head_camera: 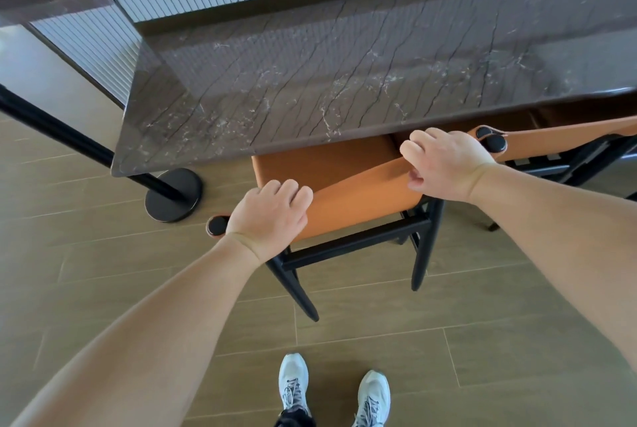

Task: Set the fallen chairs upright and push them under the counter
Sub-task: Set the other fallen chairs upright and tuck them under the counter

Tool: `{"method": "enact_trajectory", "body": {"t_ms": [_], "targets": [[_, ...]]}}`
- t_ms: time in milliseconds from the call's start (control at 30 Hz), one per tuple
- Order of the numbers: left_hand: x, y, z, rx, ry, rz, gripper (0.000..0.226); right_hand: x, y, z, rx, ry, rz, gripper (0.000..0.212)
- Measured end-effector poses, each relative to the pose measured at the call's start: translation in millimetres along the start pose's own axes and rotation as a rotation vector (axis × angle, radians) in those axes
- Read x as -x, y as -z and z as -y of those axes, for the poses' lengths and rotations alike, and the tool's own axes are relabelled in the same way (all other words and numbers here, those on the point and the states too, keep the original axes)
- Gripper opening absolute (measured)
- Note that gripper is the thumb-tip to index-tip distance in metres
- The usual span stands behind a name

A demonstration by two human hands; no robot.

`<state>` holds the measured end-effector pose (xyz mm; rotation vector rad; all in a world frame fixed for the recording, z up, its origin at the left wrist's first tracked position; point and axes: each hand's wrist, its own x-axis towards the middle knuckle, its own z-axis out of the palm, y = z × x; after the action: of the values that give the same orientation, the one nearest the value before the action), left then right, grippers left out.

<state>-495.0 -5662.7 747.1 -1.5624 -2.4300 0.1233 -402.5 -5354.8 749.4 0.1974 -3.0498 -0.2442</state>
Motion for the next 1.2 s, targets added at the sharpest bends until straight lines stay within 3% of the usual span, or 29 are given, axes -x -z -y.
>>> {"method": "enact_trajectory", "body": {"t_ms": [233,500,667,833,1100,1200], "targets": [[-9.7,-2.3,9.0,-0.029,-0.057,0.002,0.028,5.5,-0.4,-0.3,-0.035,-0.036,-0.019,0.026],[-10.1,-8.3,72.1,-0.043,-0.073,0.101,0.027,-14.1,-2.0,38.6,-0.068,-0.03,-0.052,0.021],[-8.6,-16.8,93.5,-0.036,-0.108,0.039,0.019,-26.7,-2.2,49.0,-0.056,-0.039,-0.069,0.02],[0.4,-20.6,115.8,0.022,-0.116,0.094,0.038,-37.2,-6.9,69.9,-0.058,-0.034,-0.068,0.018],[6.4,-25.3,120.4,0.013,-0.094,0.033,0.014,-50.9,-10.7,75.4,-0.035,-0.114,-0.071,0.018],[9.0,-29.8,119.4,0.011,-0.094,0.023,0.016,-52.7,-11.2,73.6,-0.026,-0.093,-0.09,0.019]]}}
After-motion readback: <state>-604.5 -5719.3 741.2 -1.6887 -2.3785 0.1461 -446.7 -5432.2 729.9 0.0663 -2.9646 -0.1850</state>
